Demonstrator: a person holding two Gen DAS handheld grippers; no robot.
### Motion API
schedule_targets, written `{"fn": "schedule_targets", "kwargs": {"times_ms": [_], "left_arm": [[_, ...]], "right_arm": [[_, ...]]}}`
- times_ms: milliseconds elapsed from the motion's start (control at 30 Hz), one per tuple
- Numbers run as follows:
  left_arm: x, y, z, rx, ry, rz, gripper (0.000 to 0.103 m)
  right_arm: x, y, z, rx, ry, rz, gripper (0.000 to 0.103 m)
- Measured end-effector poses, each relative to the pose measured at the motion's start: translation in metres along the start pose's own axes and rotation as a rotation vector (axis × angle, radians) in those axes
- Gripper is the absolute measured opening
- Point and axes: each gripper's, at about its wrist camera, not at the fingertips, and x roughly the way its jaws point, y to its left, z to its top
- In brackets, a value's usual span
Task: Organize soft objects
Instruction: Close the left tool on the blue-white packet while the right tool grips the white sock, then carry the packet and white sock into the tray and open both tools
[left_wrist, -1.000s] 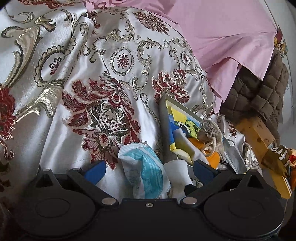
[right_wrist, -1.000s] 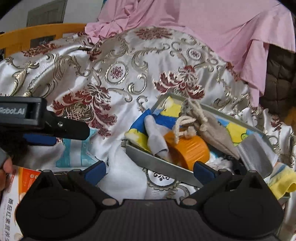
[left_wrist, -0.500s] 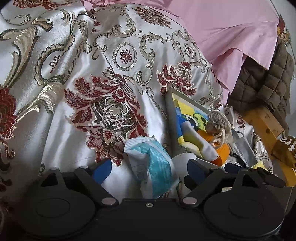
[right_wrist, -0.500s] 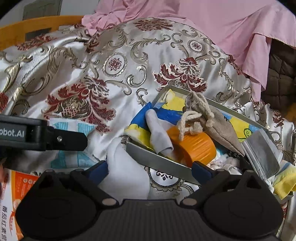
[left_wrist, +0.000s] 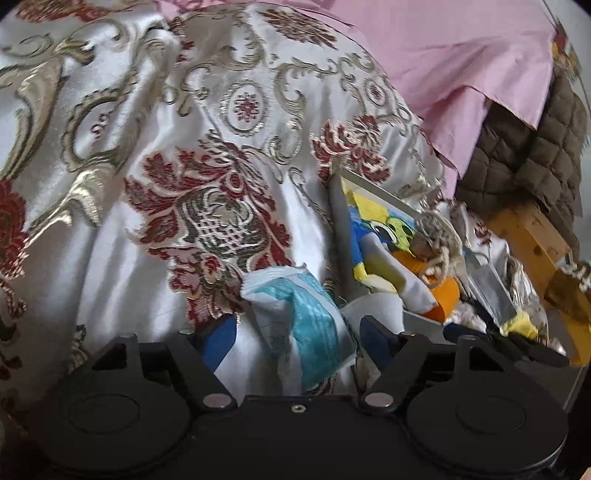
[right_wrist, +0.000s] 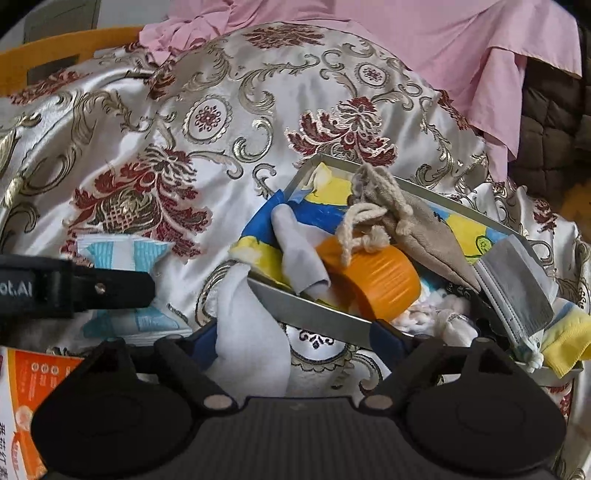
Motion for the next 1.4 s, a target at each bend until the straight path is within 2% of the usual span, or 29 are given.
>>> {"fn": "schedule_targets", "kwargs": {"times_ms": [100, 333, 533, 600, 667, 733, 867, 1033, 1133, 1400], "left_arm": [[0.002, -0.003, -0.002, 0.021, 0.011, 0.013, 0.070], [0.006, 0.002, 0.000, -0.015, 0.031, 0.002, 0.069], [0.012, -0.007, 0.004, 0.048, 0.080, 0.006, 0.069], [0.013, -0.006, 0.004, 0.050, 0.092, -0.008, 0.063], [0.014, -0.008, 0.004, 0.062, 0.101, -0.014, 0.057], [0.014, -0.009, 0.003, 0.071, 0.099, -0.016, 0.056], [0.014, -0.007, 0.003, 0.068, 0.097, -0.020, 0.051], [0.012, -0.008, 0.002, 0.072, 0.090, -0.020, 0.045], [0.009, -0.009, 0.004, 0.073, 0.075, -0.016, 0.044], [-0.008, -0.015, 0.012, 0.092, -0.002, 0.001, 0.043]], "right_arm": [[0.000, 0.003, 0.000, -0.012, 0.006, 0.000, 0.084], [0.003, 0.004, 0.000, -0.019, 0.023, 0.006, 0.084], [0.006, 0.002, 0.000, -0.008, 0.041, 0.009, 0.081], [0.007, 0.002, 0.000, -0.006, 0.047, 0.015, 0.078], [0.007, 0.002, -0.001, -0.008, 0.048, 0.028, 0.075], [0.008, 0.002, -0.001, -0.011, 0.053, 0.043, 0.061], [0.006, 0.004, -0.003, -0.014, 0.051, 0.066, 0.049], [0.002, 0.005, -0.007, -0.019, 0.041, 0.083, 0.021], [-0.004, 0.006, -0.009, -0.024, 0.006, 0.089, 0.014], [-0.026, -0.010, -0.015, 0.062, -0.076, 0.150, 0.013]]}}
